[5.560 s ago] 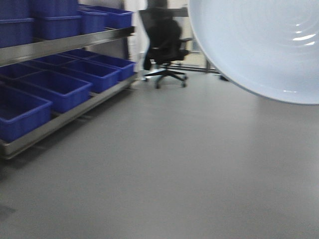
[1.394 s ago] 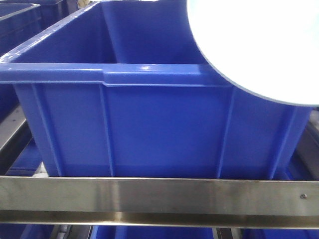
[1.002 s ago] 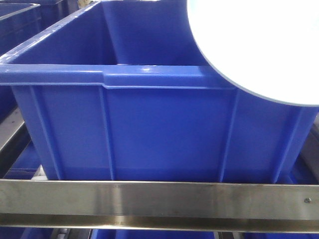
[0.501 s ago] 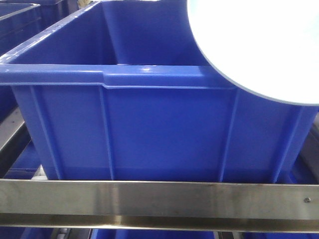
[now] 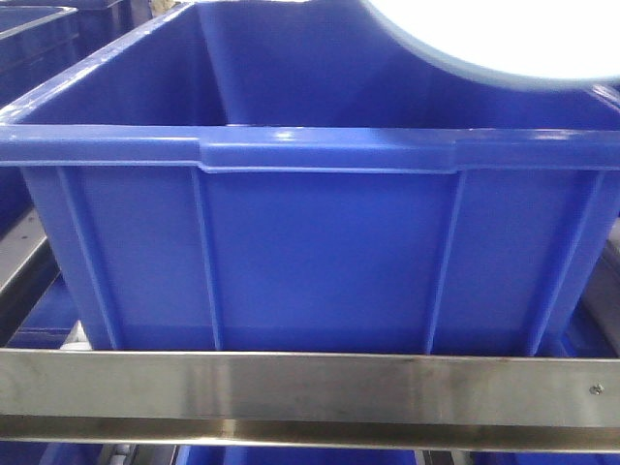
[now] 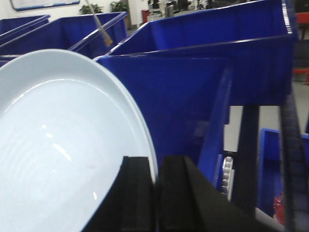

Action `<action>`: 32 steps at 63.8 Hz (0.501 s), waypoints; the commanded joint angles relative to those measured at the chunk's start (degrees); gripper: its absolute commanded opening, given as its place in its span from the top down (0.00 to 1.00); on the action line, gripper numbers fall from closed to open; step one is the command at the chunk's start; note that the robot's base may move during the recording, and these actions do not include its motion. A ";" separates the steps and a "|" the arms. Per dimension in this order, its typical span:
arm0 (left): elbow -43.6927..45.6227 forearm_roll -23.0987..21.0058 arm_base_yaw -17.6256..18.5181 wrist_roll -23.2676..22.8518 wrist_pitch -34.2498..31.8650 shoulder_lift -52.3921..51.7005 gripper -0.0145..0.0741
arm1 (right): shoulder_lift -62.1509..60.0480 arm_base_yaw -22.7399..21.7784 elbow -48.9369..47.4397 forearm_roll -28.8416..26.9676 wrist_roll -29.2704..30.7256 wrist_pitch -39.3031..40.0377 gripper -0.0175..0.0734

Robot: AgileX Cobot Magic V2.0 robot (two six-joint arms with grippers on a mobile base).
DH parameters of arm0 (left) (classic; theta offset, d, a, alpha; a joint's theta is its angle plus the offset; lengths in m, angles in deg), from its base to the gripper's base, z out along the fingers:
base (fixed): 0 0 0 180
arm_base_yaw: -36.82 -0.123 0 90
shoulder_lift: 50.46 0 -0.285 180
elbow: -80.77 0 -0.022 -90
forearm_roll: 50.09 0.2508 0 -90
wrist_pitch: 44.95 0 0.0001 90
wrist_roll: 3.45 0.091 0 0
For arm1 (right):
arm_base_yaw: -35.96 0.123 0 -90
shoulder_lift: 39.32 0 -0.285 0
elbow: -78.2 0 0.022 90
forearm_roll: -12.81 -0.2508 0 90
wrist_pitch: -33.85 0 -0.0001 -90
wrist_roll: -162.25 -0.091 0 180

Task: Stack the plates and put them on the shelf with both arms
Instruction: 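Move the right gripper with the plates over the large blue bin, then lower the plate stack into the blue bin and open the right gripper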

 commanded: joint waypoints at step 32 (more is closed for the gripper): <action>1.61 -0.04 -0.06 -0.19 -5.30 0.69 0.75 | 31.44 3.27 -20.91 -0.16 -0.09 11.14 0.76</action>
